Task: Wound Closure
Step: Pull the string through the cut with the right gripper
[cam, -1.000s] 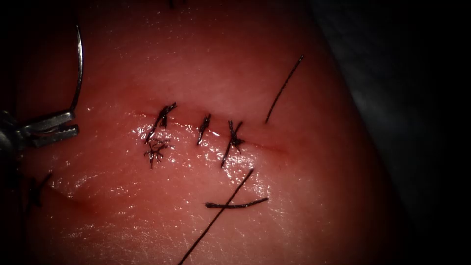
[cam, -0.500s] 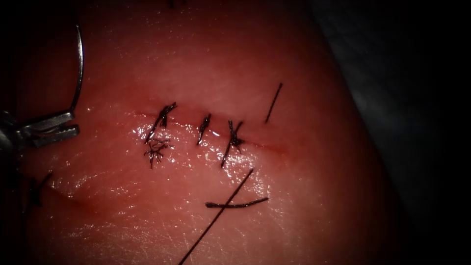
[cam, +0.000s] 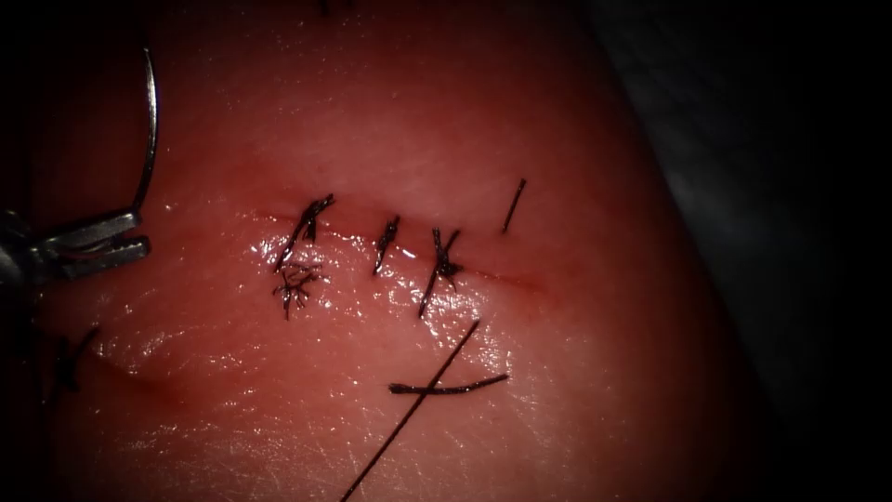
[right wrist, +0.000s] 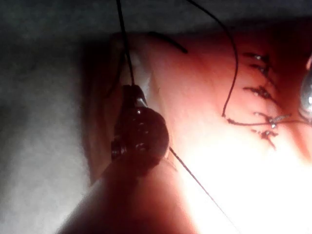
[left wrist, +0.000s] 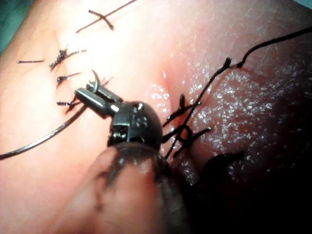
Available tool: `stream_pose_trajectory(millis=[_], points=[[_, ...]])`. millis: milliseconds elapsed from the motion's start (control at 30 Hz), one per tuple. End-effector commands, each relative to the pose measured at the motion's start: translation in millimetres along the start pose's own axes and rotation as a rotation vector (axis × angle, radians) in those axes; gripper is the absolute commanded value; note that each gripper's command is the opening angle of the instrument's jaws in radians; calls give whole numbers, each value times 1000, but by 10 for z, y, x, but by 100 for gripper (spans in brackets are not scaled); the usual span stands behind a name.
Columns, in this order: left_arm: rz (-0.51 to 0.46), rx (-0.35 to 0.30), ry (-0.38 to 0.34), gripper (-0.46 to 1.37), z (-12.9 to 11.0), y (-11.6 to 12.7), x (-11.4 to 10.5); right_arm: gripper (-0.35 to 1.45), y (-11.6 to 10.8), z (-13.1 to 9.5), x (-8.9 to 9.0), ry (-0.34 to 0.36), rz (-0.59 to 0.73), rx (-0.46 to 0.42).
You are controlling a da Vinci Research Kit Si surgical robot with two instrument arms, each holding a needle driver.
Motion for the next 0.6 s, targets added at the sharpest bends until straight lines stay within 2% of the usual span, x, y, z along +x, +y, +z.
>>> stream_pose_trajectory(millis=[33, 133, 367, 600], points=[[0, -11, 0, -35, 0, 0, 0, 90, 2, -2, -2, -18, 18, -36], [0, -11, 0, -35, 0, 0, 0, 125, 6, -8, -7, -35, 34, -100], [-1, -11, 1, -35, -1, -1, 0, 125, 16, -41, -17, -44, 44, -123], [-1, -12, 1, -35, -1, -1, 0, 125, 23, -101, -21, -42, 69, -142]])
